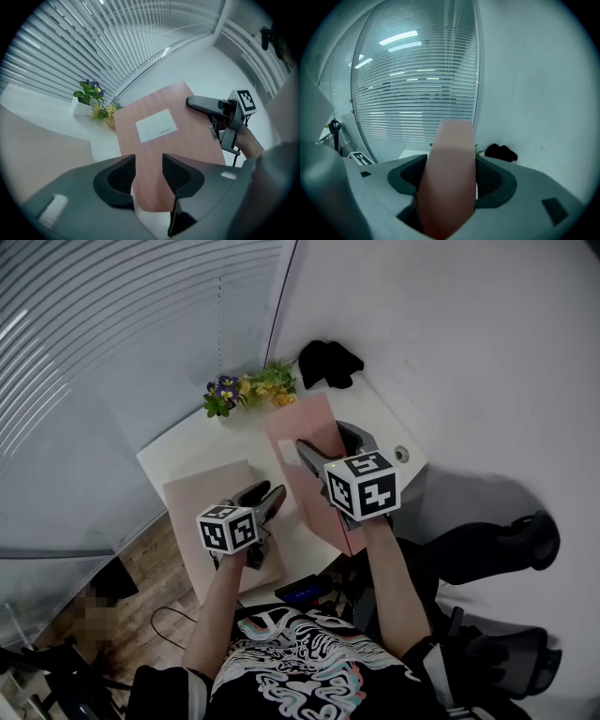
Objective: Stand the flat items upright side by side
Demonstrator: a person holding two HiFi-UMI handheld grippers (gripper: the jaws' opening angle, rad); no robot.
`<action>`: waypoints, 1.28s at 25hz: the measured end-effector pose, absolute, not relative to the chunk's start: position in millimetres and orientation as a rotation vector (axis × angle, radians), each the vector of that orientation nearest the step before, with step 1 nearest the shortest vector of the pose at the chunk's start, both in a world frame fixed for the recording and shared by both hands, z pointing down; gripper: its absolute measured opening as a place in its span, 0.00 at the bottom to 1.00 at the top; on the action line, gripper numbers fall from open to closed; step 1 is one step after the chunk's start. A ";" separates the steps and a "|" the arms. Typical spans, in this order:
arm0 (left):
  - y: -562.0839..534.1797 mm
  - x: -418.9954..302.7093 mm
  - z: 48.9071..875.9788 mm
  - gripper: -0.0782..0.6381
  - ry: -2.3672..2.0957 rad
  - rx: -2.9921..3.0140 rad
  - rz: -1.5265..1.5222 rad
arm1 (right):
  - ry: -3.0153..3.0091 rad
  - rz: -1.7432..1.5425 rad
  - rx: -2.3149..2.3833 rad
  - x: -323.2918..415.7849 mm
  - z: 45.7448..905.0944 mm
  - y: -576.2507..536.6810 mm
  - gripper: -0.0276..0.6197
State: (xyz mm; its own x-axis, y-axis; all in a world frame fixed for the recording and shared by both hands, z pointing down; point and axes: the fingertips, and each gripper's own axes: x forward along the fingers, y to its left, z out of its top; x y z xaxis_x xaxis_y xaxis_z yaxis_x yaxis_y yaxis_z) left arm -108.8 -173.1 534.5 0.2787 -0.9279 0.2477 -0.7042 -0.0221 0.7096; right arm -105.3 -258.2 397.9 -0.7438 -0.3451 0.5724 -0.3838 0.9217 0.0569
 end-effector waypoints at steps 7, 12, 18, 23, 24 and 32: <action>-174.8 -101.9 532.9 0.36 -1.474 1.795 -0.359 | -2.588 0.059 0.626 -97.8 378.7 -265.0 0.53; -175.9 -94.0 532.6 0.36 -1.463 1.803 -0.349 | -2.705 0.001 0.710 -88.0 363.7 -265.0 0.53; -179.2 -85.4 528.0 0.36 -1.450 1.822 -0.341 | -2.851 -0.093 0.844 -69.1 354.4 -258.7 0.53; -181.0 -79.8 526.5 0.36 -1.447 1.832 -0.326 | -2.885 -0.109 0.875 -57.1 354.7 -251.5 0.53; -181.3 -78.0 526.3 0.36 -1.446 1.833 -0.324 | -2.895 -0.114 0.893 -53.1 354.6 -249.8 0.53; -181.9 -63.7 526.8 0.36 -1.436 1.842 -0.302 | -2.971 -0.132 0.973 -29.8 358.7 -238.0 0.53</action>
